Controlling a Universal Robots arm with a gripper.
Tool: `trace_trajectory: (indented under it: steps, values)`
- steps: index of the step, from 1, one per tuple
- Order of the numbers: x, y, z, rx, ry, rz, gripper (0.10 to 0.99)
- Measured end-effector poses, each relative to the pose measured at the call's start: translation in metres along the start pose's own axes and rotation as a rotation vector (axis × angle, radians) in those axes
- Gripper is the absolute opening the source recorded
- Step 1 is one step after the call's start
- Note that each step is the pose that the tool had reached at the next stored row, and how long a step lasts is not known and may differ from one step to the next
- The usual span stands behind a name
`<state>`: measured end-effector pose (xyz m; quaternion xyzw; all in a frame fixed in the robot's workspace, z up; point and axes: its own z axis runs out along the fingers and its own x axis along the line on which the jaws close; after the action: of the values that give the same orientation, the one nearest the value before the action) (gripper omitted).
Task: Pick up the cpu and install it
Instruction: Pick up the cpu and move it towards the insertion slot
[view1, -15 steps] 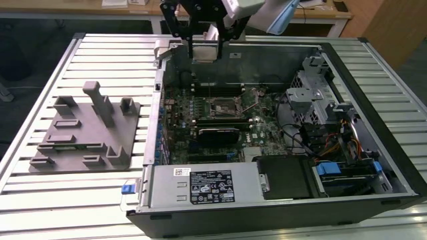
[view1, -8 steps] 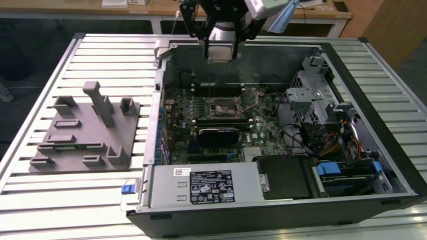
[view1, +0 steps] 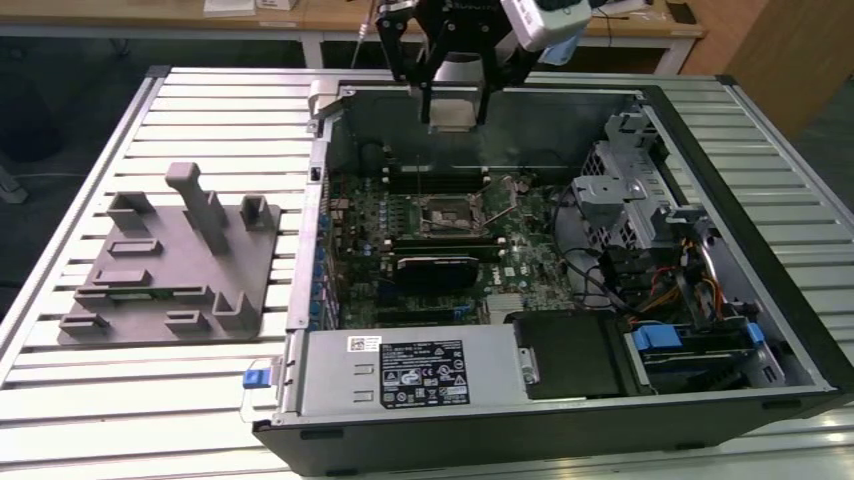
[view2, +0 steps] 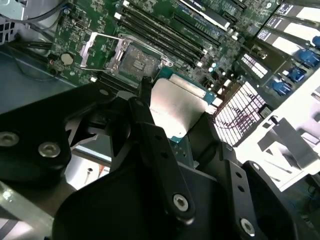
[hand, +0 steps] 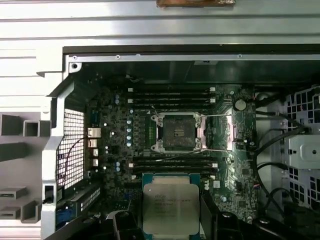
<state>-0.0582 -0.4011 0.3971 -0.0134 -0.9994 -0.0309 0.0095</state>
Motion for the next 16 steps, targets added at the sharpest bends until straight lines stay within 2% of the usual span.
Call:
trace_trajectory:
  steps: [9,16]
  values:
    - [-0.002,-0.001,0.0164,0.0,0.0003,0.0,0.541]
    - [-0.0131,-0.0014,0.0289,0.0,0.0038,0.0,0.541]
